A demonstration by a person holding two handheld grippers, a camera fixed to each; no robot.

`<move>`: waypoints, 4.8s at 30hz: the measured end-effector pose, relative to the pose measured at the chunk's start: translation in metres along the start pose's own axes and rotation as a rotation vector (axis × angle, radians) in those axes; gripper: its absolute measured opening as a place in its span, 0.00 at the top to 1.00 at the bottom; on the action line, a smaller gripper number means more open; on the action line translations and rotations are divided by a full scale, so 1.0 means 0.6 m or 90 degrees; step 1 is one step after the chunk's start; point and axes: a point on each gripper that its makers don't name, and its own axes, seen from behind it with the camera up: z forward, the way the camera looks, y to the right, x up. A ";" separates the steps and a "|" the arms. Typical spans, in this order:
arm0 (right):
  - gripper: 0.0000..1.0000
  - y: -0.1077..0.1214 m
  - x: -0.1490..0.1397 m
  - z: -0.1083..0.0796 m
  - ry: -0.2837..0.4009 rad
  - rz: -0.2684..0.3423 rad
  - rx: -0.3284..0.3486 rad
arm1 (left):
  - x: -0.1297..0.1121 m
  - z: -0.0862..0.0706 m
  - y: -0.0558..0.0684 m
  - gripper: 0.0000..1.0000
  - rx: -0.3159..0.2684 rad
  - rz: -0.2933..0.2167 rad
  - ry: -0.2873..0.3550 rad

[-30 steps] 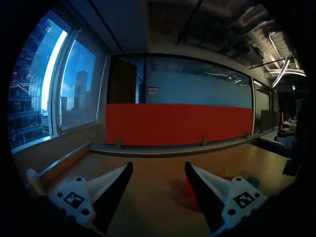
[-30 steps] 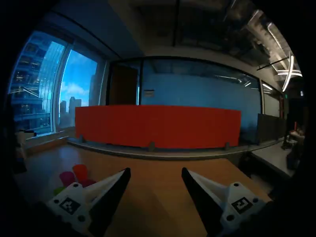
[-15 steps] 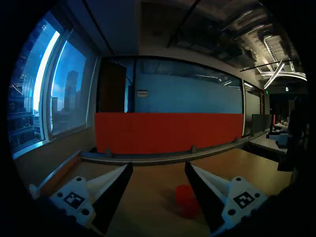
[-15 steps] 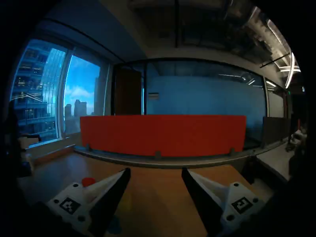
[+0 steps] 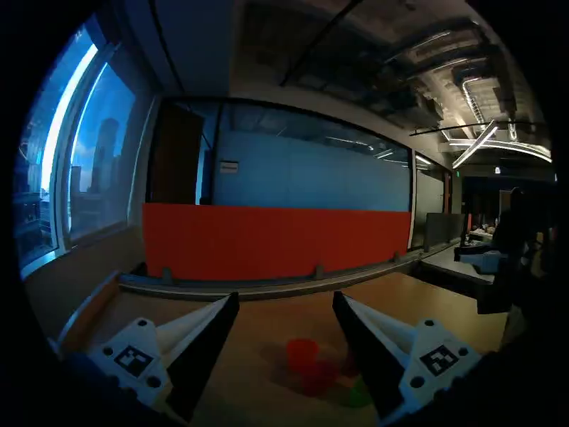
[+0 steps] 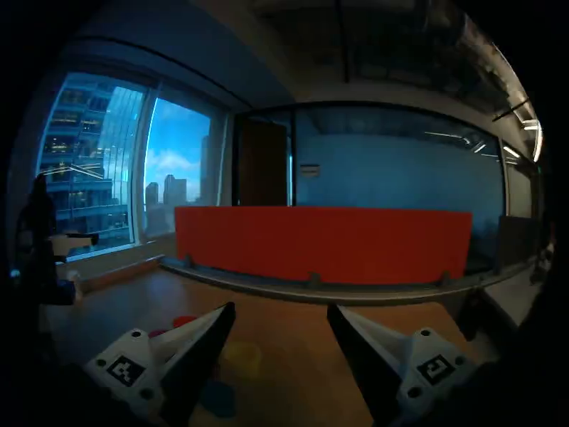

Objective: Pour water

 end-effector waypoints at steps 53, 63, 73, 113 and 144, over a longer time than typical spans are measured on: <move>0.00 -0.135 -0.093 -0.015 -0.140 -0.081 0.271 | -0.119 -0.014 0.173 0.02 -0.307 0.078 -0.113; 0.00 -0.140 -0.133 -0.016 -0.177 -0.101 0.286 | -0.169 -0.007 0.183 0.02 -0.321 0.086 -0.144; 0.00 -0.139 -0.184 -0.010 -0.212 -0.109 0.292 | -0.227 0.002 0.187 0.02 -0.332 0.083 -0.184; 0.00 -0.147 -0.384 0.027 -0.327 -0.145 0.319 | -0.439 0.029 0.216 0.02 -0.372 0.126 -0.310; 0.00 -0.167 -0.447 0.080 -0.360 -0.150 0.321 | -0.475 0.091 0.265 0.02 -0.401 0.141 -0.346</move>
